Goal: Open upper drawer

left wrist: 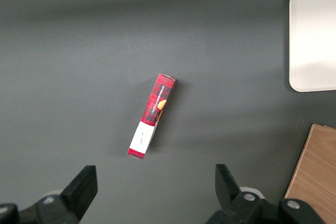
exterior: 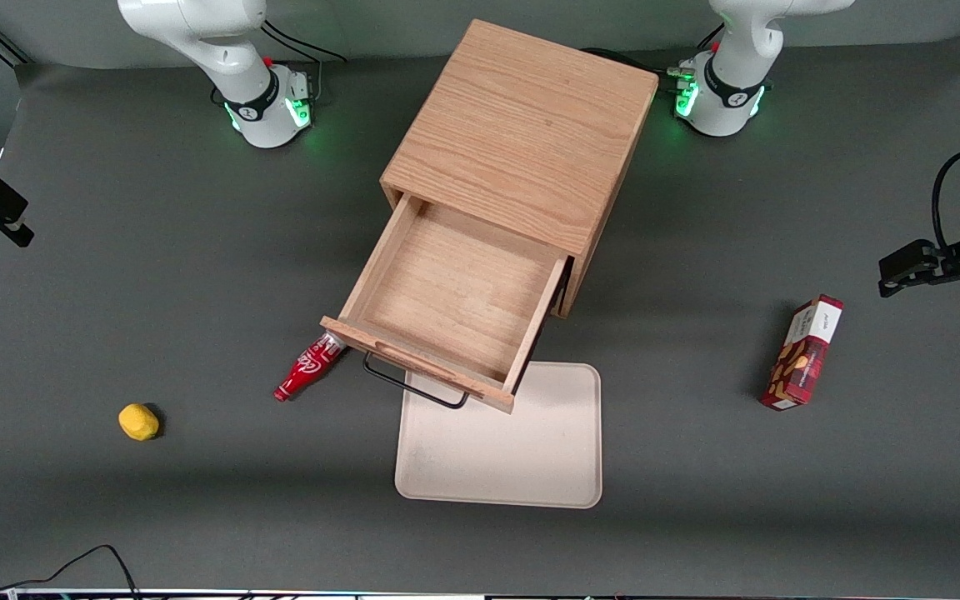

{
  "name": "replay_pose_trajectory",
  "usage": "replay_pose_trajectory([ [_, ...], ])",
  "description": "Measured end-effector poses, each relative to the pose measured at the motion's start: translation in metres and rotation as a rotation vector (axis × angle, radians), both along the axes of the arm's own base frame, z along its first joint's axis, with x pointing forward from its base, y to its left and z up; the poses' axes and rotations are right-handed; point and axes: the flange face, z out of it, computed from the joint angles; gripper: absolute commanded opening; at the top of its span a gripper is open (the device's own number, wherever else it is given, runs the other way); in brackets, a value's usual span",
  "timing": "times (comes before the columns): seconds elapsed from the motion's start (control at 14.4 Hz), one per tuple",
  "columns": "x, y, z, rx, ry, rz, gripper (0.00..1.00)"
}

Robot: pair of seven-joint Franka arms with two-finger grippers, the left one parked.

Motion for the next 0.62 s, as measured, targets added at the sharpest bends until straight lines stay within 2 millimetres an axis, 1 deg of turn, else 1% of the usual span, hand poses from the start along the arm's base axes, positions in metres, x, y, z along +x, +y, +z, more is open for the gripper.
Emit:
replay_pose_trajectory([
  [0.21,0.0014,0.0075,-0.0012,-0.002,0.002,0.014,1.00],
  [0.62,0.0035,0.0080,-0.0036,-0.003,0.007,0.016,1.00],
])
